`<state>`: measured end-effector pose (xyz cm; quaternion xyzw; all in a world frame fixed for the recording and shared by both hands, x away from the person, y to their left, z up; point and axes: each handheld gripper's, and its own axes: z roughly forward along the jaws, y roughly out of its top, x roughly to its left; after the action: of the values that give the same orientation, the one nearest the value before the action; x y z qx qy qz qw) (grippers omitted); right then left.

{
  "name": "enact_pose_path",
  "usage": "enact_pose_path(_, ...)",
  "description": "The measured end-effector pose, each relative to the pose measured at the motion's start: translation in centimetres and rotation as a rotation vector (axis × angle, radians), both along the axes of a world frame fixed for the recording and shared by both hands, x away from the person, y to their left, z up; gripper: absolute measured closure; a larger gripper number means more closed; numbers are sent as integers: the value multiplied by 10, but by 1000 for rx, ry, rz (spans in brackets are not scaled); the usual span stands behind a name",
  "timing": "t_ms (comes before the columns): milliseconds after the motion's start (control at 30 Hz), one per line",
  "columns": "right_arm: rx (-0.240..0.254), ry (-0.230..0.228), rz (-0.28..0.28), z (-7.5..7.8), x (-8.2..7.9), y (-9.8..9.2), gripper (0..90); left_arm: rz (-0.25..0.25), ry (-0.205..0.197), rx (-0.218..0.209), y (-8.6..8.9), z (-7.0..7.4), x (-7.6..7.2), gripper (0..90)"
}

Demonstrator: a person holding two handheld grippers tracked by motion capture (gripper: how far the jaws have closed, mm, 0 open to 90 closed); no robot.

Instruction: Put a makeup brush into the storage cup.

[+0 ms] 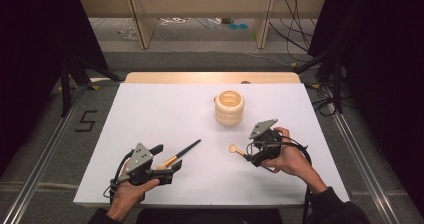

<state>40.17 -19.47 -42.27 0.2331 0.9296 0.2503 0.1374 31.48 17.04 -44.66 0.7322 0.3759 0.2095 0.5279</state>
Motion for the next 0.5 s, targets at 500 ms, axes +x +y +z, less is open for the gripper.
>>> enact_pose_path(500, -163, 133, 39, -15, 11, 9, 441, -6, 6, -18, 1, 0, -1, 162)
